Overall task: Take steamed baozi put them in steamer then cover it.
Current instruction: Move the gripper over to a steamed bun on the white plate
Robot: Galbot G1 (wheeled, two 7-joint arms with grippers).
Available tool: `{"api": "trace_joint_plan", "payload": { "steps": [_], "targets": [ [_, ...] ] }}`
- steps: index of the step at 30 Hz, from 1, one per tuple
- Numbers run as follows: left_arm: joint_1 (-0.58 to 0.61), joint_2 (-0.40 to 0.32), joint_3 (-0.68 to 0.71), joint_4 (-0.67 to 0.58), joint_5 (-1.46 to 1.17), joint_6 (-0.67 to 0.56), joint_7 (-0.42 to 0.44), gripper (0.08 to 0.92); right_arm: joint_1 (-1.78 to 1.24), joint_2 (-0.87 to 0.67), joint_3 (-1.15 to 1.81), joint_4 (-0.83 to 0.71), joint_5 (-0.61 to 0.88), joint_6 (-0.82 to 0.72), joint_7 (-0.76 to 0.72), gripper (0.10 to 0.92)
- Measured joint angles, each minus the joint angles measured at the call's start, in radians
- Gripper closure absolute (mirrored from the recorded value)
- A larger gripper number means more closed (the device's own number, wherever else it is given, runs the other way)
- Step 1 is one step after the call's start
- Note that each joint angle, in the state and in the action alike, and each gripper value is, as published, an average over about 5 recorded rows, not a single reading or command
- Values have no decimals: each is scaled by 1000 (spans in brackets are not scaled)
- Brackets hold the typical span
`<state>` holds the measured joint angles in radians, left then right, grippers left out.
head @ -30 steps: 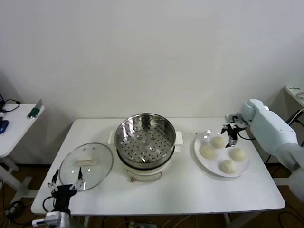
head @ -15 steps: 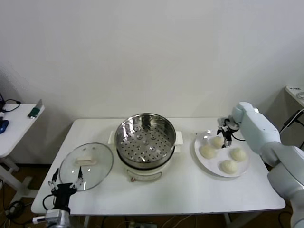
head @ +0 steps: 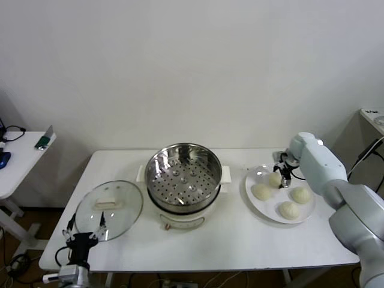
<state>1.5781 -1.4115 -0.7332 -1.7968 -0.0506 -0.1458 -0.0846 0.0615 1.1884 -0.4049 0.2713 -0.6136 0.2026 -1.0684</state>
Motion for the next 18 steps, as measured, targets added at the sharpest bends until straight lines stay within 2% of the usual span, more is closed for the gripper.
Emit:
{"api": "trace_joint_plan", "payload": {
  "steps": [7,18],
  "targets": [
    [3,0,0,1,4,-2,0,177,3,4,11,-5,-9,3,0,335],
    [14,0,-3,-4,13,0,3,177,30,-23,-28,42,34,19,-25,353]
  ]
}}
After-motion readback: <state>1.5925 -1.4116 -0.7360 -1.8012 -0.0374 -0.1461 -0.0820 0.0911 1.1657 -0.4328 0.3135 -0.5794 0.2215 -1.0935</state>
